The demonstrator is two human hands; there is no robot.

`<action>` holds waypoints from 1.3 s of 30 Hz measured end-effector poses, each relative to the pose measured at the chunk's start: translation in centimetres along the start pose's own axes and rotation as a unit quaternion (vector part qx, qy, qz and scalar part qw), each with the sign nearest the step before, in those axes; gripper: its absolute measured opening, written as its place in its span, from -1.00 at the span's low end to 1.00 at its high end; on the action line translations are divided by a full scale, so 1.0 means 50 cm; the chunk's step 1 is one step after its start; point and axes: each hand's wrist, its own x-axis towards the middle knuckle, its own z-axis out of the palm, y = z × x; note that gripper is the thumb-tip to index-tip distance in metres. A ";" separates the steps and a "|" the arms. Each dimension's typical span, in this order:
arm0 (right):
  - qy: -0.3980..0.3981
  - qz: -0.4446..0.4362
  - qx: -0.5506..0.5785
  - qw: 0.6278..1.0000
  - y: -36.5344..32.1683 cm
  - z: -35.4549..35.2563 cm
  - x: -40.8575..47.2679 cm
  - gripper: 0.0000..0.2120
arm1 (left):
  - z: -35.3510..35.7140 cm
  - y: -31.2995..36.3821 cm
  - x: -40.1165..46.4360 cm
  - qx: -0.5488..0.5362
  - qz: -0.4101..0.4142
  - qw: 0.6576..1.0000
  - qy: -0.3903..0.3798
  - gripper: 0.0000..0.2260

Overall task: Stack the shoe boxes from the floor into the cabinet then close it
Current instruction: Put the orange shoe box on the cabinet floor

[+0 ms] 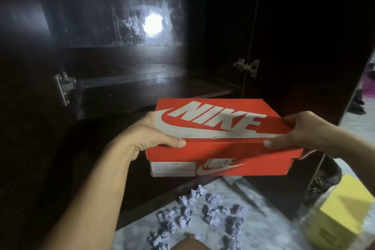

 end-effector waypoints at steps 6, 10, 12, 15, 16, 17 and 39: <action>-0.020 -0.006 0.015 1.000 0.095 0.033 0.068 -0.44 | 0.058 -0.094 0.036 -0.015 -0.005 0.999 0.035 -0.38; -0.049 0.004 0.013 0.999 0.146 0.075 0.111 -0.50 | 0.095 -0.170 0.064 -0.043 -0.020 0.998 0.035 -0.41; -0.061 0.010 0.005 0.998 0.166 0.105 0.147 -0.50 | 0.105 -0.214 0.092 -0.048 -0.035 0.997 0.042 -0.39; -0.077 0.014 -0.001 0.997 0.190 0.158 0.216 -0.51 | 0.110 -0.279 0.141 -0.058 -0.058 0.995 0.058 -0.29; -0.080 0.016 -0.003 0.997 0.196 0.177 0.240 -0.51 | 0.110 -0.302 0.158 -0.056 -0.064 0.994 0.063 -0.25; -0.084 0.020 -0.005 0.996 0.202 0.197 0.265 -0.49 | 0.109 -0.324 0.174 -0.052 -0.072 0.994 0.071 -0.23; 0.052 -0.075 -0.239 0.967 0.283 0.552 0.573 -0.72 | 0.164 -0.657 0.467 0.008 -0.079 0.967 0.241 -0.34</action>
